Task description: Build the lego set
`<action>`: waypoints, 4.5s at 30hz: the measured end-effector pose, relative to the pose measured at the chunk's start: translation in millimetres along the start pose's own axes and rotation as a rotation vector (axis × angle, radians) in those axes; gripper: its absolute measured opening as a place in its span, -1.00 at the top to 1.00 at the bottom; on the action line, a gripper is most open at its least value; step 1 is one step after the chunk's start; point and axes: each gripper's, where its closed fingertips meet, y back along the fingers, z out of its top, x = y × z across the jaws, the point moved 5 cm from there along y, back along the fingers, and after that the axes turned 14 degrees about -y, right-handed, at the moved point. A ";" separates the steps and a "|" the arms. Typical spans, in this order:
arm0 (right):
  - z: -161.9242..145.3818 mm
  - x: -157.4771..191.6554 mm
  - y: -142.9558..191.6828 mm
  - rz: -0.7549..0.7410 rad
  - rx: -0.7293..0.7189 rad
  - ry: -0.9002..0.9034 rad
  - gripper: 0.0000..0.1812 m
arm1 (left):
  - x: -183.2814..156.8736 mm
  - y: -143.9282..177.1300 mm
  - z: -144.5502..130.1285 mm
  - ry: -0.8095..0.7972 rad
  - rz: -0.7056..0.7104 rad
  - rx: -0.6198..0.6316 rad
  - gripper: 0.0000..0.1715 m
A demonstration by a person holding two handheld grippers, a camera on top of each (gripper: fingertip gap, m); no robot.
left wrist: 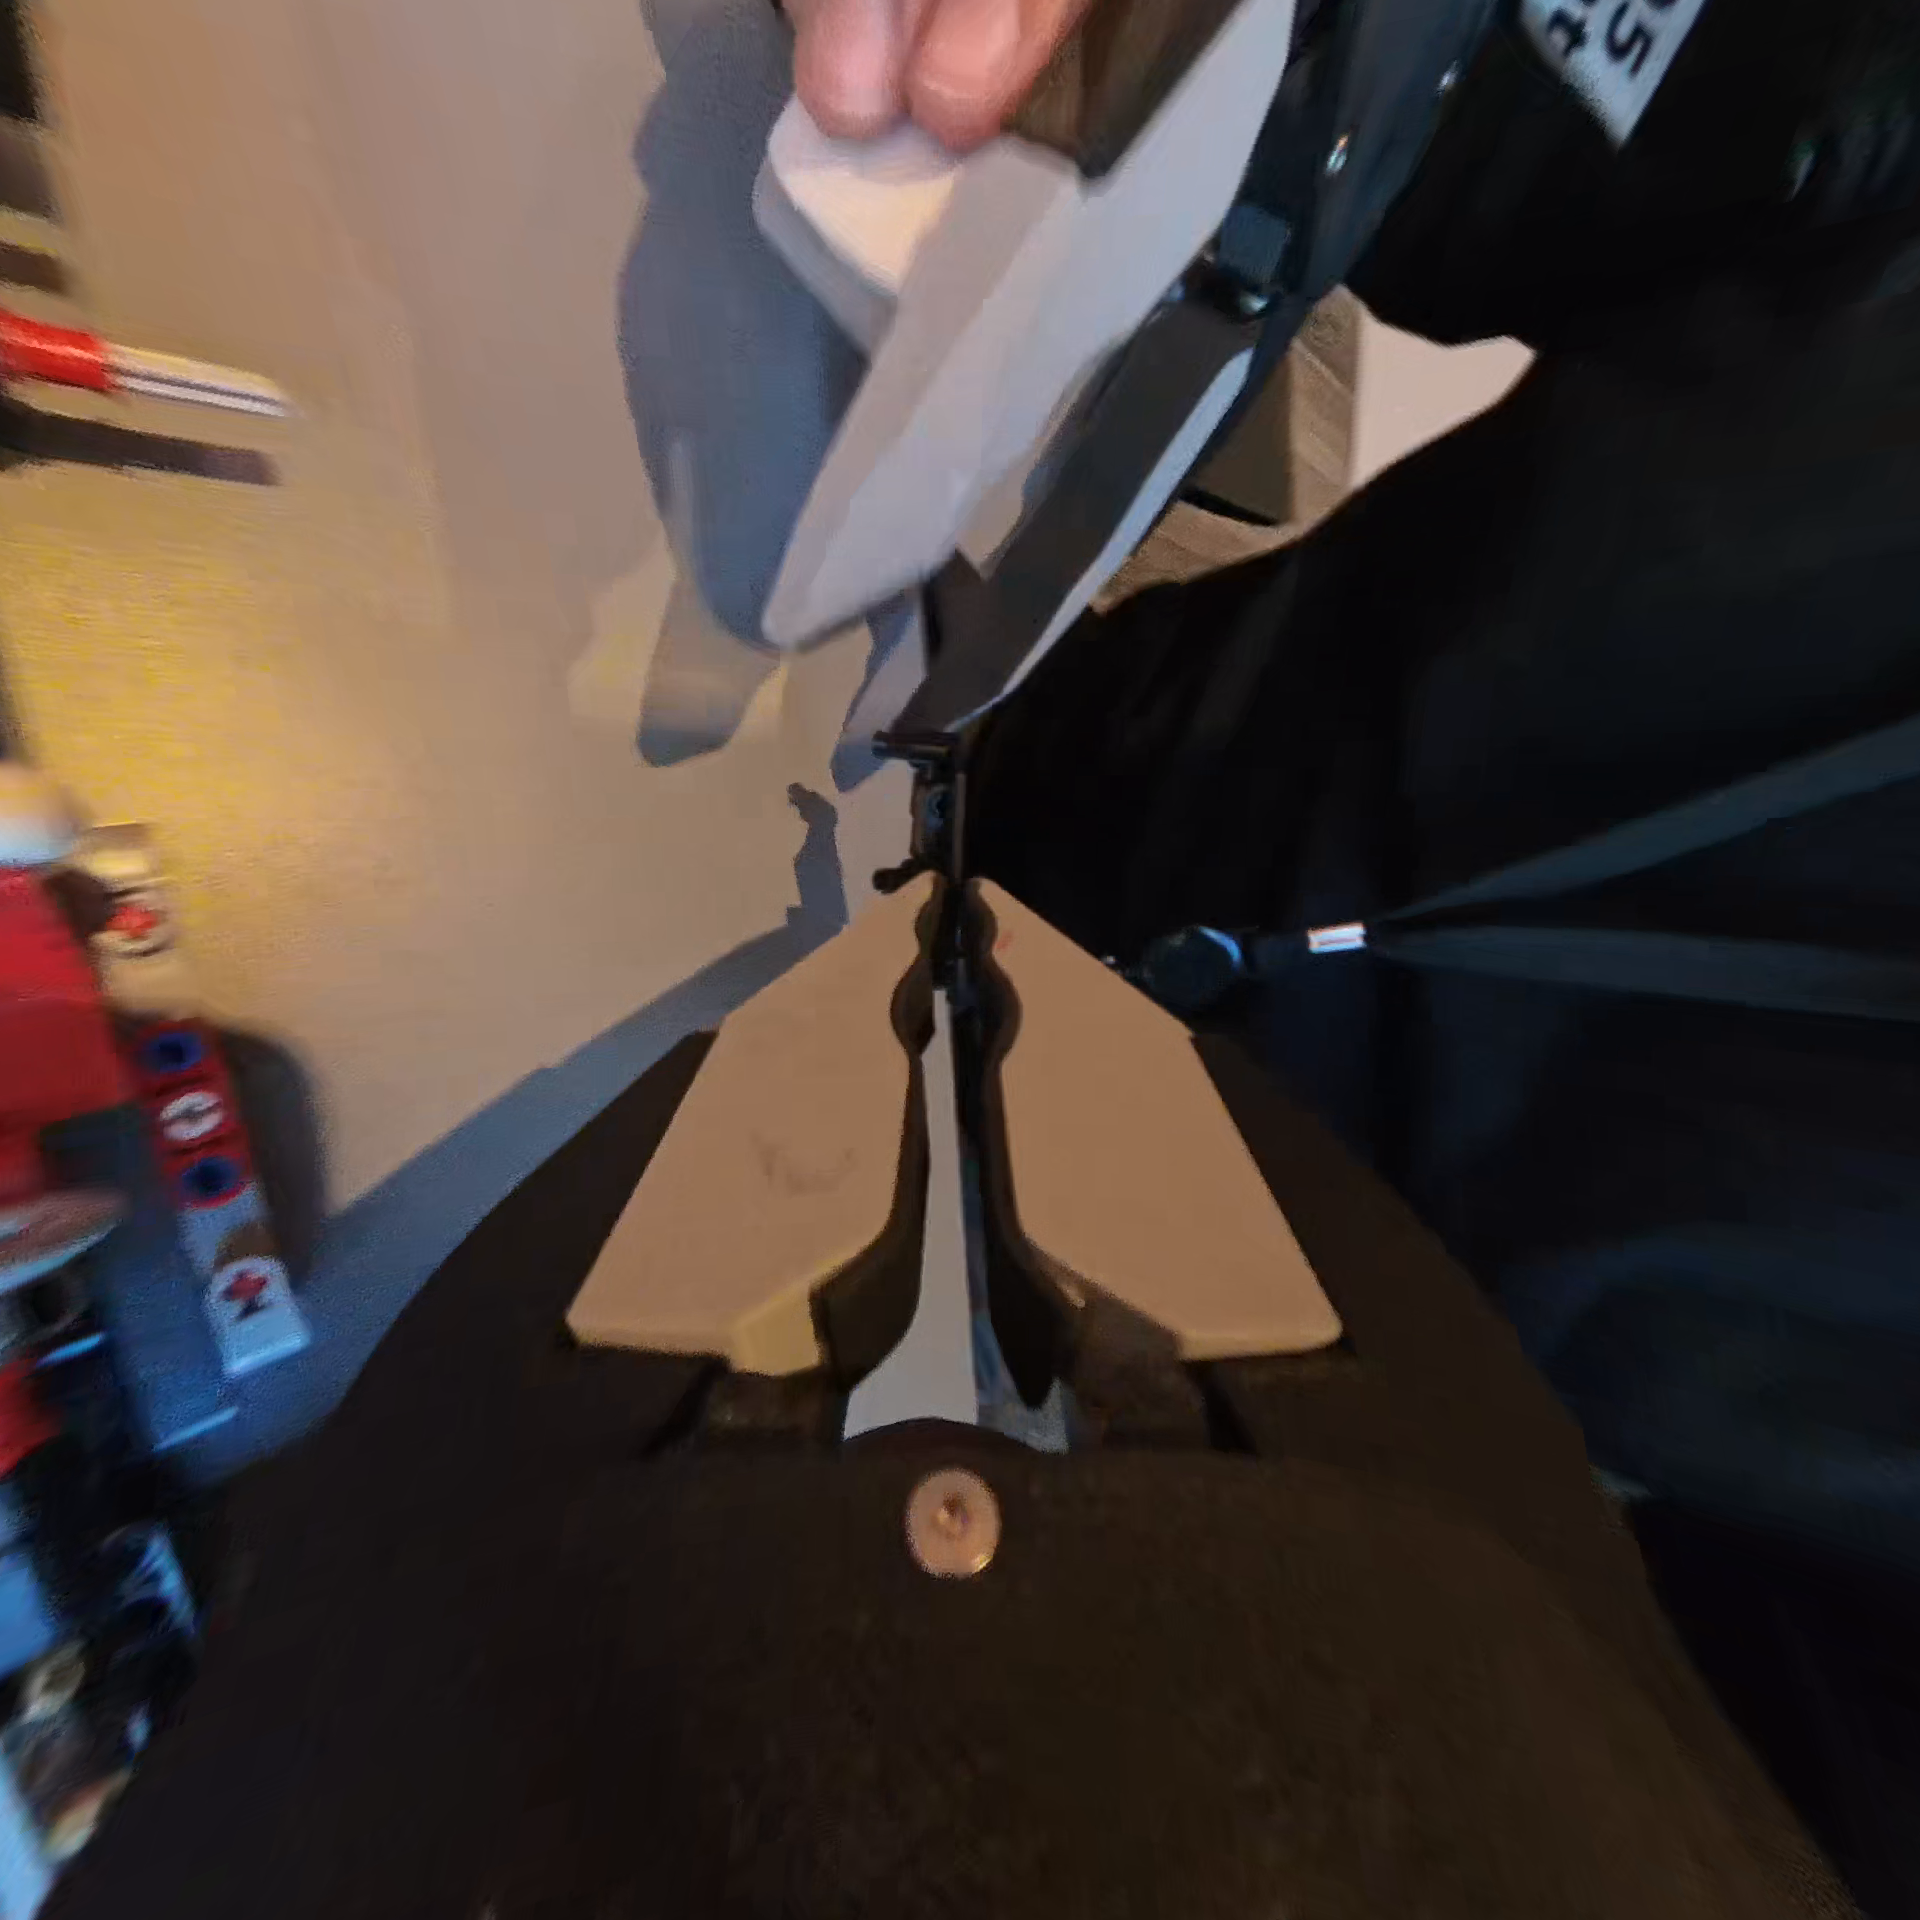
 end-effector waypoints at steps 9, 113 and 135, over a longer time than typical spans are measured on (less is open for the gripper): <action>4.6 35.7 -7.9 0.045 0.117 0.002 0.81 | -2.7 -25.7 3.8 0.056 -0.068 0.040 1.00; -7.9 -27.2 -7.1 0.957 0.111 -1.150 0.96 | 7.4 -9.9 -8.7 -0.437 0.511 -0.321 0.62; 8.7 -31.7 2.3 0.645 0.234 -0.806 0.96 | 0.5 3.8 15.7 -0.102 0.321 -0.550 0.95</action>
